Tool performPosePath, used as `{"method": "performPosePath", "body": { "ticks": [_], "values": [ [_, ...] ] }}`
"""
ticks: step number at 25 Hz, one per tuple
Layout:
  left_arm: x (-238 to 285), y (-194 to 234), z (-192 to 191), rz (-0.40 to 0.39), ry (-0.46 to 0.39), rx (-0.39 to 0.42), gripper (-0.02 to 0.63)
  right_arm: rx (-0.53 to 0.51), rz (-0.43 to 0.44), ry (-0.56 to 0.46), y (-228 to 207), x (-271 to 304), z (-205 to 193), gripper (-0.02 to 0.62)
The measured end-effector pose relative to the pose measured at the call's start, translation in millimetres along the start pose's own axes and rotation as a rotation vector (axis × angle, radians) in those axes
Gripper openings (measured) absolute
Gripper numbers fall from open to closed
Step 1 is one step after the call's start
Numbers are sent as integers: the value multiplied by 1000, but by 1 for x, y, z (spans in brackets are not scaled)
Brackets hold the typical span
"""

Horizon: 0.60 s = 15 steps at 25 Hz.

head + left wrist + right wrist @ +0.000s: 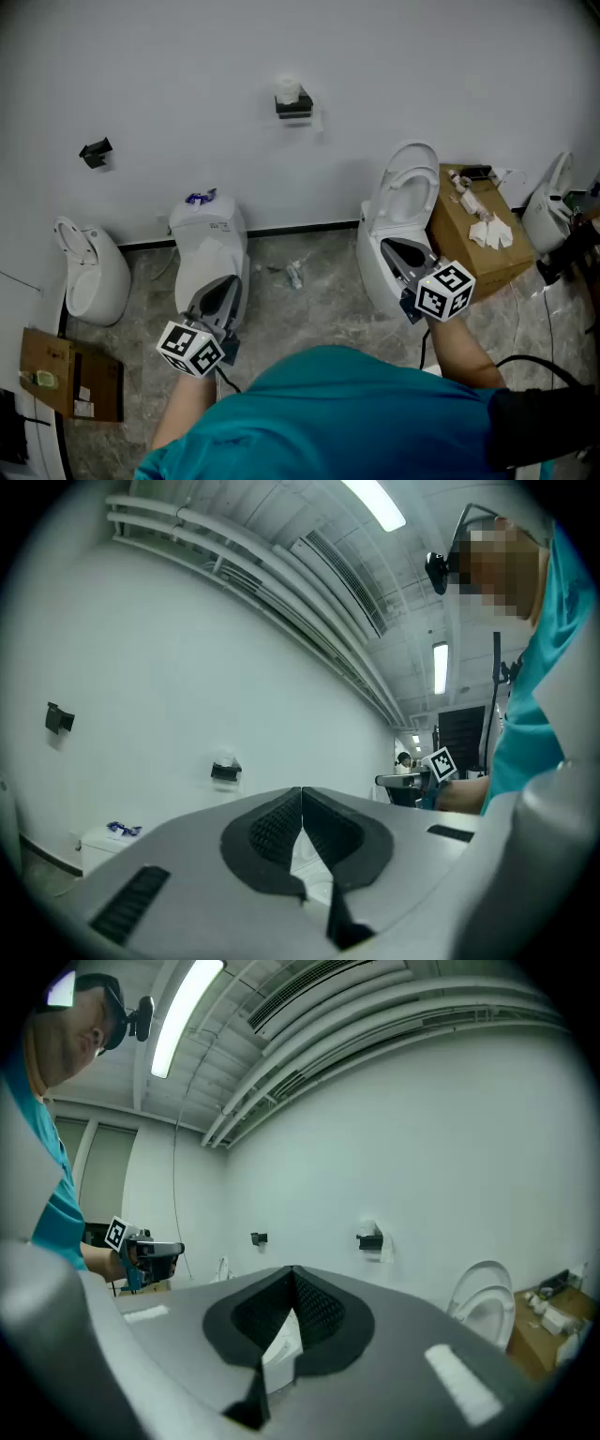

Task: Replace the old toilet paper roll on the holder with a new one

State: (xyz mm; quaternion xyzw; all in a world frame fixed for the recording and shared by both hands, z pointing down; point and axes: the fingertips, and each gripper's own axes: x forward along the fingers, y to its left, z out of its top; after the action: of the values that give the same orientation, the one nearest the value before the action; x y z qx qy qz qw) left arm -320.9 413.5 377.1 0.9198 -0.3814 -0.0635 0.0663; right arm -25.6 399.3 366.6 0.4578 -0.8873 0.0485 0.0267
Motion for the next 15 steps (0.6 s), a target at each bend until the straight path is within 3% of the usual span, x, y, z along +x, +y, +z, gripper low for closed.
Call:
{"method": "performPosePath", "body": {
  "ticks": [9,15],
  "values": [
    [3,2,-1,-6,1,-5,9,-6,-7,3,-2,1,-1,2],
    [2,1,-3,-5,-3,-9,9,52,-2,-26,-7,-2,0,3]
  ]
}}
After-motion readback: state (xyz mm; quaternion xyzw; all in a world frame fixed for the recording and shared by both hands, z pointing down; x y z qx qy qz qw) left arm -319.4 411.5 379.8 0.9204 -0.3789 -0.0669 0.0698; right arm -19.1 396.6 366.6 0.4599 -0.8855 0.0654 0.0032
